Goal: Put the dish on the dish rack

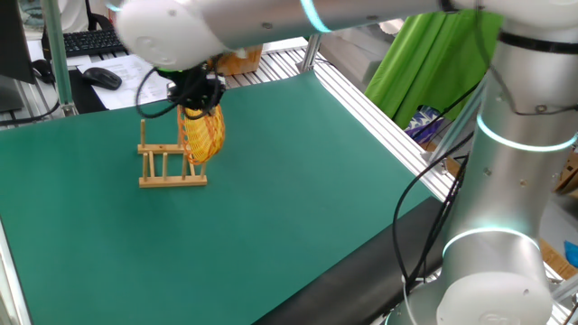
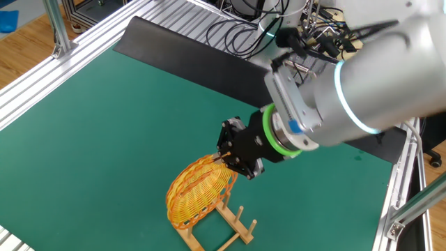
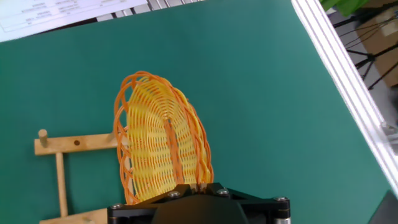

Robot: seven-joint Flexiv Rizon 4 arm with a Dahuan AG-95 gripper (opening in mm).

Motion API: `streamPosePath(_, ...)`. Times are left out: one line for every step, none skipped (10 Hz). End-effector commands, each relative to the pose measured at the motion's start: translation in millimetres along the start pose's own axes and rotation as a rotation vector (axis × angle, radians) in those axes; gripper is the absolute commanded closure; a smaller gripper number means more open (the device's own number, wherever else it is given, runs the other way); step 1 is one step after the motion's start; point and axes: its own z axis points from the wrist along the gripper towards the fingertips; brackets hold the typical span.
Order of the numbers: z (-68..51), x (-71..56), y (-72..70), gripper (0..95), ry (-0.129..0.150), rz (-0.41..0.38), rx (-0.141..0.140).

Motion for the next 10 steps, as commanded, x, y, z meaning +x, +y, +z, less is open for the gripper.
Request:
streamPosePath(-2.6,-0.2,0.4,95.0,0.024,-0.003,-0.056)
streamPosePath(-2.7,0.1,0.5,95.0,0.041,0.005,-0.088)
streamPosePath(-3.6,0.9,0.8,95.0,0.044,0.004,-0.095)
streamPosePath(-4.8,1.5,0.7,95.0,0.045,0.004,-0.099)
streamPosePath(-6.6,2.6,0.7,95.0,0.051,0.006,-0.114)
streamPosePath(-8.6,4.2,1.1,95.0,0.051,0.007,-0.120)
streamPosePath(-11.0,6.4,1.8,95.0,0.045,0.006,-0.125)
streamPosePath(-12.8,8.0,2.3,95.0,0.044,0.007,-0.130)
streamPosePath(-13.5,9.2,2.0,95.0,0.037,0.006,-0.139)
streamPosePath(-13.8,9.3,1.8,95.0,0.026,-0.001,-0.157)
